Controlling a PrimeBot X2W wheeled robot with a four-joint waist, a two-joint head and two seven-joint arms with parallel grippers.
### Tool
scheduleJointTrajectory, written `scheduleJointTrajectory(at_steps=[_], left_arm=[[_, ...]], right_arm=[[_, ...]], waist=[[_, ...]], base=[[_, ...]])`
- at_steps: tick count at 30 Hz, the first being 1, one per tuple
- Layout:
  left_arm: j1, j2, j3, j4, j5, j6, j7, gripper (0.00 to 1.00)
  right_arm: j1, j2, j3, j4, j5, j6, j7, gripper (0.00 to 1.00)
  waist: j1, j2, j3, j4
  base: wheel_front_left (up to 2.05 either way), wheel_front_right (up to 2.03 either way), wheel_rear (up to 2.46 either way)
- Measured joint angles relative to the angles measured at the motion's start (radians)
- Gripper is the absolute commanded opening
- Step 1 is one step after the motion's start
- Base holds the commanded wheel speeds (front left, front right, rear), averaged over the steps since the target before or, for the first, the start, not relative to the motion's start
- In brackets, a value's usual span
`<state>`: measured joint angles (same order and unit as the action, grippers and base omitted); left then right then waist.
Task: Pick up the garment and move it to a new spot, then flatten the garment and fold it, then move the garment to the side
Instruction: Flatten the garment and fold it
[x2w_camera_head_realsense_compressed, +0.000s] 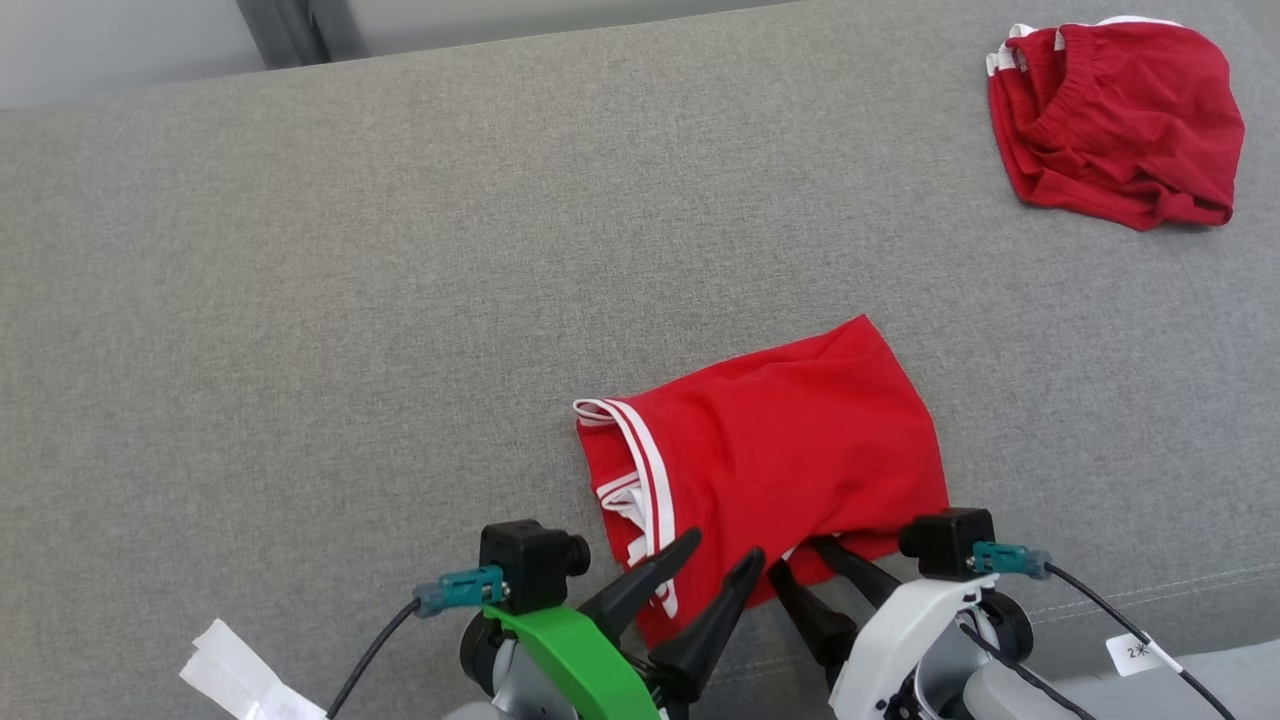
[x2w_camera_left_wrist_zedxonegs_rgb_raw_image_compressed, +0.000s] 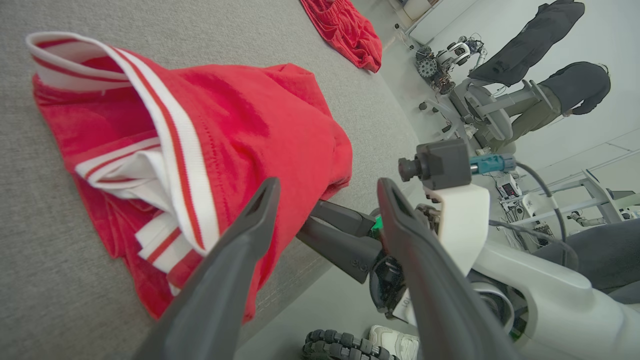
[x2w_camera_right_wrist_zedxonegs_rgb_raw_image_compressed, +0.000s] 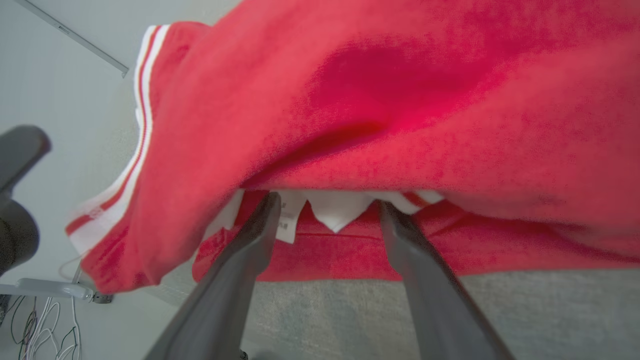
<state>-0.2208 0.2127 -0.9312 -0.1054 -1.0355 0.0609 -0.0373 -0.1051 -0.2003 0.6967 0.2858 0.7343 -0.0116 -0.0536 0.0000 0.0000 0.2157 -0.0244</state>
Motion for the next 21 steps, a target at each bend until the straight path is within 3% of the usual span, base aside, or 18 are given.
scheduleJointTrajectory(at_steps=[10, 21], left_arm=[[0.001, 0.011, 0.007, 0.008, 0.0, 0.001, -0.009, 1.0], [0.001, 0.011, 0.003, 0.011, 0.001, 0.001, -0.008, 1.0]], right_arm=[[0.031, -0.063, -0.016, -0.095, -0.007, -0.034, 0.018, 1.0], [0.068, -0.134, -0.023, -0.227, -0.006, -0.043, 0.06, 1.0]], waist=[[0.0, 0.0, -0.013, -0.024], [0.0, 0.0, -0.045, -0.051]], base=[[0.0, 0.0, 0.0], [0.0, 0.0, 0.0]])
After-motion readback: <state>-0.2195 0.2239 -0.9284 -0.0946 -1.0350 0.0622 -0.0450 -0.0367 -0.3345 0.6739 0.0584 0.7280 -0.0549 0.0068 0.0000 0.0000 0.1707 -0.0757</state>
